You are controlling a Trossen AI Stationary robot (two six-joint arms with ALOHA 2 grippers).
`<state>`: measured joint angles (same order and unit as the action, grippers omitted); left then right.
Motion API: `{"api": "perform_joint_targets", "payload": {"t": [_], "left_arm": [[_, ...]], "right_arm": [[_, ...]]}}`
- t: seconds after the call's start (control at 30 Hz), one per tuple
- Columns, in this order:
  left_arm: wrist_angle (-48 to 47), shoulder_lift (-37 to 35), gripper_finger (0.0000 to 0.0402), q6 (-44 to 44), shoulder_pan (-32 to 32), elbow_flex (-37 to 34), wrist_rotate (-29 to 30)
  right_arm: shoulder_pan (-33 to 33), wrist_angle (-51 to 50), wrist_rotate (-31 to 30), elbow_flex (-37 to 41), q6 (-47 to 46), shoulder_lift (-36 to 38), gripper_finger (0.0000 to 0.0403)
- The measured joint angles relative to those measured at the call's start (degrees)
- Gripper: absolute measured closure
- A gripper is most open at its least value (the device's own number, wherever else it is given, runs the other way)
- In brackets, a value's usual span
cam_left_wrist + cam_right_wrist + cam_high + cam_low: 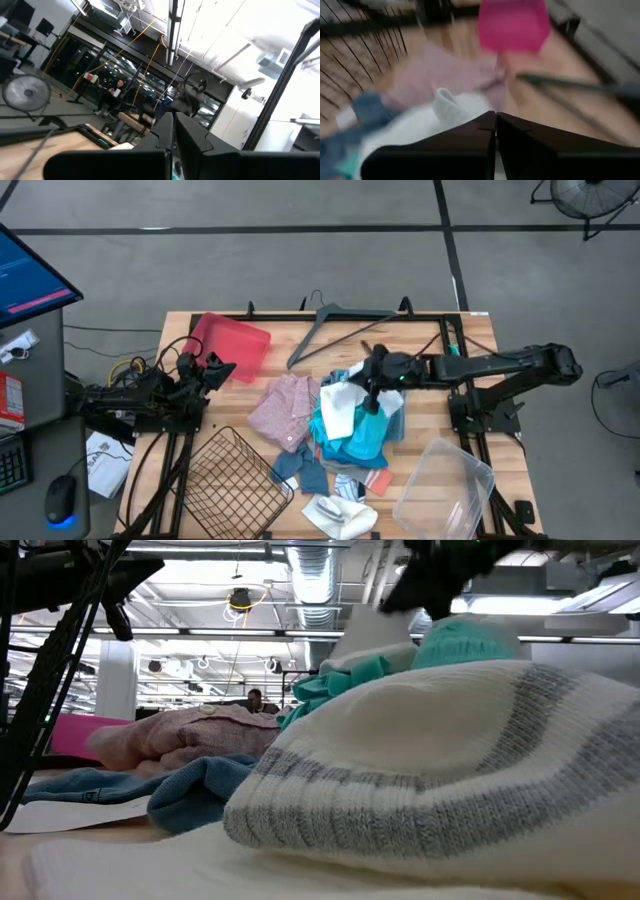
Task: Pick & Place Cloths
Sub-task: Put the white shorts into the black wire basket
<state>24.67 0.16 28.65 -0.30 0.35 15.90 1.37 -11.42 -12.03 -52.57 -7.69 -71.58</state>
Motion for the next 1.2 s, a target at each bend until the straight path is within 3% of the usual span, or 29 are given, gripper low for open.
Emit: {"api": "perform_joint_targets", "payload": {"t": [0.2,0.37,0.57,0.77,1.0,1.2], "left_arm": [[4.44,1.32,0.039,3.15,0.0,0.66,-0.54],[6.05,9.27,0.0338,-2.46,-0.02,7.56,-1.92],[6.36,26.99,0.024,-12.56,-0.02,20.32,-7.1],[6.26,48.38,0.0152,-18.19,0.15,30.68,-8.35],[6.32,68.01,0.01,-17.91,0.81,38.3,-11.34],[6.45,77.72,0.0079,-17.71,0.81,43.04,-13.1]], "right_arm": [[0.04,-0.15,0.0,-6.83,4.18,2.04,0.0401],[0.02,-0.06,-0.02,-9.44,6.4,2.0,0.0402],[0.0,-0.12,-0.02,-9.71,6.63,2.0,0.0402],[-0.02,0.48,-0.02,-9.71,6.63,2.0,0.0402],[-0.02,1.18,-0.02,-9.71,6.63,2.0,0.0403],[0.07,1.24,-0.02,-9.71,6.63,1.97,0.0403]]}}
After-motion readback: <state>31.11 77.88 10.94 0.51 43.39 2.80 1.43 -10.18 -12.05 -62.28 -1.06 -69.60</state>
